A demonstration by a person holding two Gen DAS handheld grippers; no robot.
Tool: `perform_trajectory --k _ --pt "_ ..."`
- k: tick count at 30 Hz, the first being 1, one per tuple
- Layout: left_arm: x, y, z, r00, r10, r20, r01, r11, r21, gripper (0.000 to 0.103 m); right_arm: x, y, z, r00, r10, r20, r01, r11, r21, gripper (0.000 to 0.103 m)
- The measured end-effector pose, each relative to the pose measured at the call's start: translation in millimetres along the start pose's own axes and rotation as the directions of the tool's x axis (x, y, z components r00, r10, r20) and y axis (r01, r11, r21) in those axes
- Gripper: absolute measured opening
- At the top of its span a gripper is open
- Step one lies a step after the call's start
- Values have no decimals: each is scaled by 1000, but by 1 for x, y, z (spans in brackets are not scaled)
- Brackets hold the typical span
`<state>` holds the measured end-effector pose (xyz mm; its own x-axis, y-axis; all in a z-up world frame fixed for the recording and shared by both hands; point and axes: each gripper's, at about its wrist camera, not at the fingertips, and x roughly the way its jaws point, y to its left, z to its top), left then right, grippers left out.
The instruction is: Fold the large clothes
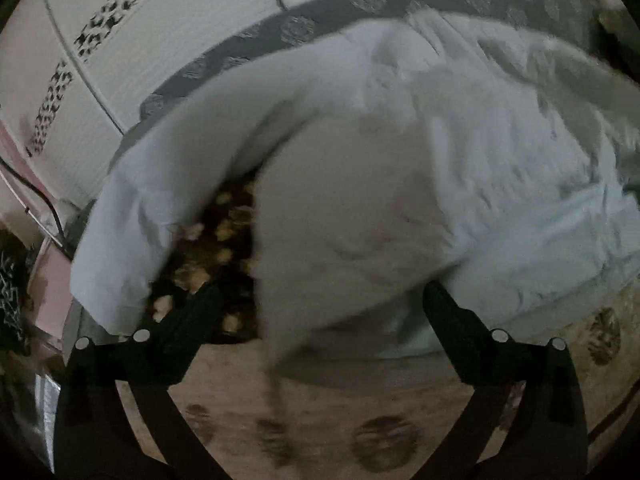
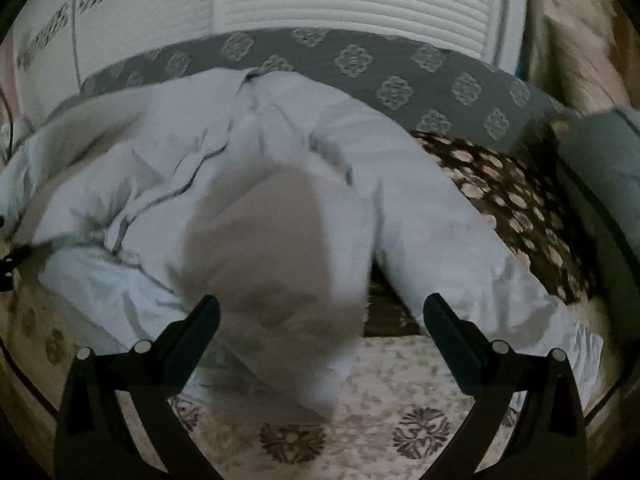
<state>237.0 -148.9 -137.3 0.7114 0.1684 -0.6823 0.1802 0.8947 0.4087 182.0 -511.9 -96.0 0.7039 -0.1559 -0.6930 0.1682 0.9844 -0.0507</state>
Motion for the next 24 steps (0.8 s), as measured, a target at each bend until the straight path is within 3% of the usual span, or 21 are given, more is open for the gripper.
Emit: perform_trajectory --k 3,5,6,7,10,11,12,14,16,18,22,24 --pt "17 -18 -1 996 85 -7 -85 994 74 100 0 5 0 1000 19 14 -19 1000 -13 101" --pt "31 -16 0 993 120 -10 -119 990 75 100 5 11 1 1000 24 13 -23 999 -28 101" --pt "35 -13 0 992 125 -14 -124 991 55 100 8 13 0 999 38 10 -37 999 -31 94" --pt "41 -6 2 992 126 -18 -125 992 31 100 14 16 0 998 58 -6 -58 998 -35 74" --pt "59 6 5 991 130 -44 -131 991 -18 100 29 13 1 998 47 -41 -47 999 -17 44" --pt "66 12 5 993 103 -59 -105 994 -38 100 32 8 0 998 48 -51 -48 999 1 39" --pt "70 17 6 996 67 -66 -71 996 -60 98 32 3 0 997 57 -52 -56 998 22 28" --pt "77 26 7 997 0 -80 -8 995 -98 81 31 -8 2 995 86 -53 -82 993 80 18" --pt "80 37 9 991 -112 -70 101 984 -148 49 25 -14 6 992 119 -46 -112 986 121 12" --pt "75 45 13 990 -140 -27 134 976 -173 35 13 -20 13 989 145 -13 -141 979 149 11" --pt "45 45 30 990 -126 69 137 973 -185 22 -12 -37 24 985 158 71 -169 962 213 9" --pt "35 59 41 983 -147 107 169 957 -237 21 -26 -52 26 982 147 121 -174 949 264 9"
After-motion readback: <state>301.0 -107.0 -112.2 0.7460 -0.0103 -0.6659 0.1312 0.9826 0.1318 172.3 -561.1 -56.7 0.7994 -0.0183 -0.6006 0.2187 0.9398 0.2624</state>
